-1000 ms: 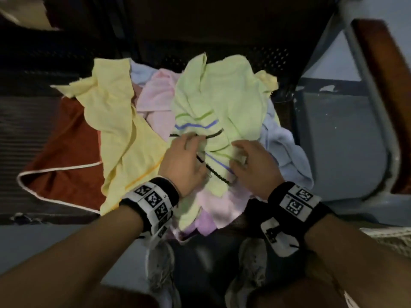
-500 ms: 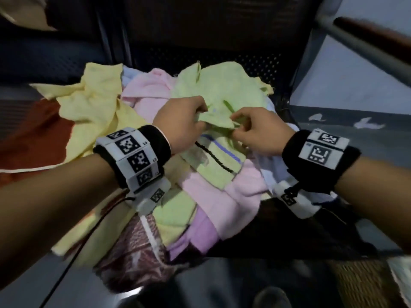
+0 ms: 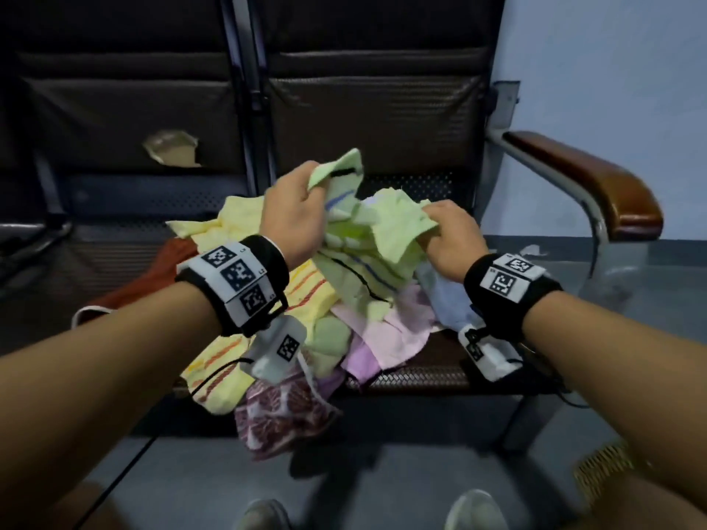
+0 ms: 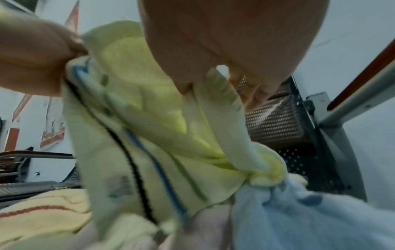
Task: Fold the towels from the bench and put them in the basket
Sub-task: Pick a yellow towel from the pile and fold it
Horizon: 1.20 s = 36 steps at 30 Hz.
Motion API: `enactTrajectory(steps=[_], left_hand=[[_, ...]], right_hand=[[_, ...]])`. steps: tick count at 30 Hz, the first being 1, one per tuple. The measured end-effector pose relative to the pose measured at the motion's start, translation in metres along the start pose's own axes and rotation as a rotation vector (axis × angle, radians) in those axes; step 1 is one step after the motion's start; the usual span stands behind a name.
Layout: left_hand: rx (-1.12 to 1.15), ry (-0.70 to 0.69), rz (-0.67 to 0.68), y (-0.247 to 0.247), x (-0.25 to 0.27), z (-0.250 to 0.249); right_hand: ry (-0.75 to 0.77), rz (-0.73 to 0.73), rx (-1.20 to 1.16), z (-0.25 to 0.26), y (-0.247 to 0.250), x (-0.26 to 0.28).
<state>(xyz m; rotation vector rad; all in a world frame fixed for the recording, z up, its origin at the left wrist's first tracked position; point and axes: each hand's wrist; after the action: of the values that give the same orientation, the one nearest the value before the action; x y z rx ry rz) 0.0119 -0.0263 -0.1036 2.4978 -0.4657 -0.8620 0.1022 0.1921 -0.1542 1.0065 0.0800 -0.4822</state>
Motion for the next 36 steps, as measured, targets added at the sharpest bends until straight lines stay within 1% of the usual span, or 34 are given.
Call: enactTrajectory(steps=[2, 3, 4, 5, 6, 7, 9, 10, 11, 12, 13, 14, 16, 18, 20, 23, 24, 25, 26, 27, 28, 29, 30, 31, 32, 33, 34, 36], left_hand=[[-0.125, 0.074, -0.095, 0.016, -0.004, 0.012], [-0.202, 0.117, -0.115, 0.023, -0.008, 0.019], [-0.27, 0.174, -0.104, 0.029, -0.01, 0.027], [-0.321, 0.235, -0.064, 0.033, -0.009, 0.034], [-0.362, 0.268, -0.012, 0.034, -0.006, 0.039], [-0.375, 0.246, 0.062, 0.033, -0.002, 0.042], [-0.293, 0.063, 0.233, 0.02, 0.005, 0.038], [-0.225, -0.032, 0.354, 0.009, 0.01, 0.034], [-0.156, -0.098, 0.48, -0.003, 0.014, 0.03], [-0.101, -0.131, 0.574, -0.017, 0.017, 0.028], [-0.081, -0.144, 0.611, -0.03, 0.019, 0.029], [-0.093, -0.149, 0.597, -0.04, 0.02, 0.03], [-0.144, -0.128, 0.508, -0.052, 0.016, 0.039], [-0.156, -0.052, 0.514, -0.054, 0.01, 0.053], [-0.134, -0.015, 0.542, -0.054, 0.005, 0.063], [-0.035, 0.098, 0.603, -0.052, 0.002, 0.063], [-0.071, 0.123, 0.656, -0.053, 0.001, 0.061], [-0.149, 0.103, 0.714, -0.054, 0.002, 0.059], [-0.222, 0.069, 0.758, -0.056, 0.004, 0.057], [-0.275, 0.03, 0.764, -0.058, 0.006, 0.055], [-0.298, -0.013, 0.73, -0.06, 0.008, 0.051], [-0.28, -0.066, 0.68, -0.062, 0.011, 0.047], [-0.231, -0.122, 0.623, -0.065, 0.013, 0.041], [-0.173, -0.176, 0.566, -0.067, 0.014, 0.035], [-0.119, -0.213, 0.521, -0.069, 0.014, 0.027], [-0.073, -0.221, 0.495, -0.07, 0.014, 0.022], [-0.044, -0.195, 0.49, -0.071, 0.012, 0.019], [-0.073, -0.101, 0.538, -0.066, 0.009, 0.019]], right_hand=[[0.018, -0.033, -0.115, 0.007, 0.016, 0.005], [0.034, -0.061, -0.153, 0.009, 0.023, 0.007], [0.048, -0.064, -0.166, 0.012, 0.027, 0.01], [0.055, -0.049, -0.176, 0.018, 0.029, 0.011], [0.055, -0.016, -0.178, 0.024, 0.03, 0.012], [0.064, 0.019, -0.191, 0.03, 0.029, 0.012], [0.116, 0.075, -0.229, 0.044, 0.026, 0.011], [0.139, 0.101, -0.259, 0.05, 0.022, 0.011], [0.157, 0.115, -0.292, 0.056, 0.018, 0.01], [0.171, 0.113, -0.327, 0.061, 0.016, 0.008], [0.182, 0.103, -0.356, 0.063, 0.014, 0.008], [0.198, 0.09, -0.39, 0.064, 0.013, 0.007], [0.198, 0.021, -0.458, 0.056, 0.018, 0.003], [0.121, -0.103, -0.475, 0.037, 0.027, -0.001], [0.014, -0.212, -0.405, 0.012, 0.035, -0.007], [-0.13, -0.249, -0.183, -0.027, 0.037, -0.011], [-0.194, -0.224, -0.089, -0.038, 0.036, -0.012], [-0.271, -0.163, -0.004, -0.048, 0.035, -0.012], [-0.337, -0.066, 0.06, -0.054, 0.033, -0.01], [-0.359, 0.049, 0.097, -0.056, 0.031, -0.008], [-0.316, 0.162, 0.103, -0.052, 0.028, -0.005], [-0.207, 0.263, 0.086, -0.044, 0.023, -0.001], [-0.067, 0.352, 0.052, -0.031, 0.018, 0.005], [0.07, 0.422, 0.017, -0.018, 0.012, 0.009], [0.16, 0.467, -0.006, -0.008, 0.006, 0.013], [0.197, 0.48, -0.02, 0.0, 0.0, 0.016], [0.195, 0.457, -0.024, 0.006, -0.002, 0.017], [0.162, 0.304, -0.032, 0.009, 0.006, 0.014]])
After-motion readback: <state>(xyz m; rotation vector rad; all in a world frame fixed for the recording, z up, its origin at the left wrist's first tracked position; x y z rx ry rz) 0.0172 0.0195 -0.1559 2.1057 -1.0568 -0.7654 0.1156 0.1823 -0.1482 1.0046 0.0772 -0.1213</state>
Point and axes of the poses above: each hand's wrist, its own x-axis away from the middle knuckle, its own y-axis out of the back of the hand, z = x × y, and after that the axes turned 4 degrees about z, right-handed
